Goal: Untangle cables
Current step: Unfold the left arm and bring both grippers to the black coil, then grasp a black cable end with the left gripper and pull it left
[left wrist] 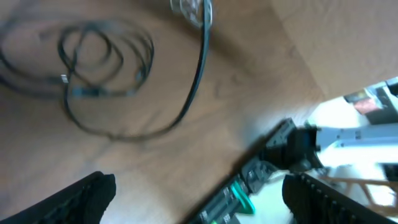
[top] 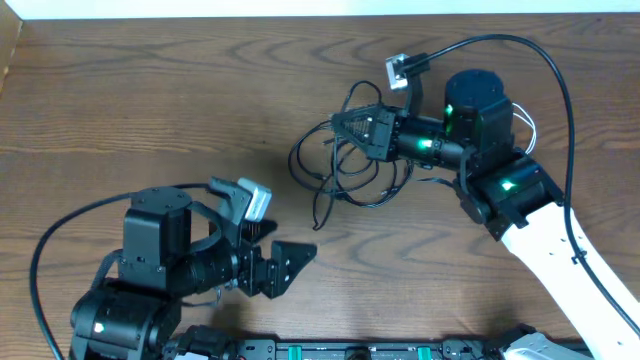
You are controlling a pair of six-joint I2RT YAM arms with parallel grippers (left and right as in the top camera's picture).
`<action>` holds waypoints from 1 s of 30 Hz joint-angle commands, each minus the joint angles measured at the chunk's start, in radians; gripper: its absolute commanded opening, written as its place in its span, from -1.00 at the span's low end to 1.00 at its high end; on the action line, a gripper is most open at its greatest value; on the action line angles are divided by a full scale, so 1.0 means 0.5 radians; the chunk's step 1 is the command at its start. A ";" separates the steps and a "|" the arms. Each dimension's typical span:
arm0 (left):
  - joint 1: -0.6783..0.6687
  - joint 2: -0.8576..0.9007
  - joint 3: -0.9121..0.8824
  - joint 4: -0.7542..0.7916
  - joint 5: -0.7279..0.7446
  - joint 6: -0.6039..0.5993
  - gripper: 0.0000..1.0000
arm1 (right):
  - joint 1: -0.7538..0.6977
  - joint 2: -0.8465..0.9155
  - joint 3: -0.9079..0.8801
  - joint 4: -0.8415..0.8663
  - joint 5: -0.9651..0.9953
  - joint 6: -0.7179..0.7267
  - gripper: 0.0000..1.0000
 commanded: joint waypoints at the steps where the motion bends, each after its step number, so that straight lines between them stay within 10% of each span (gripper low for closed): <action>1: -0.082 0.060 0.053 0.153 -0.265 -0.113 0.82 | 0.073 0.000 0.009 0.034 0.019 0.127 -0.97; 12: -0.095 0.297 0.139 0.766 -0.267 -0.380 0.53 | 0.203 0.004 0.009 0.036 0.020 0.205 -0.97; 26: -0.095 0.440 0.139 0.845 -0.210 -0.384 -0.29 | 0.209 0.007 0.009 0.093 0.082 0.205 -0.97; 30: -0.095 0.435 0.139 0.851 -0.210 -0.384 -0.81 | 0.209 0.011 0.009 0.088 0.081 0.205 -0.97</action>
